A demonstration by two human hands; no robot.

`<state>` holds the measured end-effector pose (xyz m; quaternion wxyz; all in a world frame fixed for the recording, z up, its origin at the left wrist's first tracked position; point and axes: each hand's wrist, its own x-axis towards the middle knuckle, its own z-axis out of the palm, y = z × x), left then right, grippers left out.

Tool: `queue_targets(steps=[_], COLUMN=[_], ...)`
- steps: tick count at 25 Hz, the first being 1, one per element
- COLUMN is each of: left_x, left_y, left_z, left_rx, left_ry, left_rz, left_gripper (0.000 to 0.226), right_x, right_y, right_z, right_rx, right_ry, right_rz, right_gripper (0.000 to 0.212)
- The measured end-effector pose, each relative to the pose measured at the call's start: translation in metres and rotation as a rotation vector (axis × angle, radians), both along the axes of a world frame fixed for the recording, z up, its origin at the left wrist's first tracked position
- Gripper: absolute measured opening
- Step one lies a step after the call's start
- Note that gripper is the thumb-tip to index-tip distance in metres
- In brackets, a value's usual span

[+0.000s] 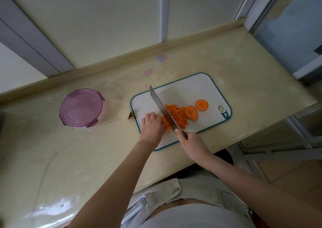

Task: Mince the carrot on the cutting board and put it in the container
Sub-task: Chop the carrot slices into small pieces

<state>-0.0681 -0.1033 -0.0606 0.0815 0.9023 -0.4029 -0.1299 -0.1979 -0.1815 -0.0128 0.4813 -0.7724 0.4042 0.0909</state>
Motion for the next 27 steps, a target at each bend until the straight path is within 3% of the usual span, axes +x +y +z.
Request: queue_targets(steps=[4,8,16,20,27], left_x=[-0.004,-0.019,-0.003,-0.003,-0.025], left_y=[0.005,0.016,0.022,0.026,0.029], left_z=[0.003,-0.001,0.006,0.006,-0.002], left_rx=[-0.401,-0.389,-0.580,-0.462,-0.384], left_ry=[0.282,0.522,0.523,0.415,0.496], left_rz=[0.459,0.721,0.800,0.644,0.703], left_gripper=[0.023,0.021,0.020,0.031,0.011], right_x=[-0.001,0.000,-0.001,0.000,0.001], right_y=[-0.002,0.000,0.007,0.009,0.017], right_z=[-0.002,-0.002,-0.003,-0.004,-0.009], right_rx=[0.031,0.054,0.048,0.040,0.009], right_ry=[-0.007,-0.009,-0.004,0.004,0.050], right_rz=[-0.010,-0.007,0.010,0.014,0.059], right_gripper=[0.050,0.049,0.051,0.052,0.052])
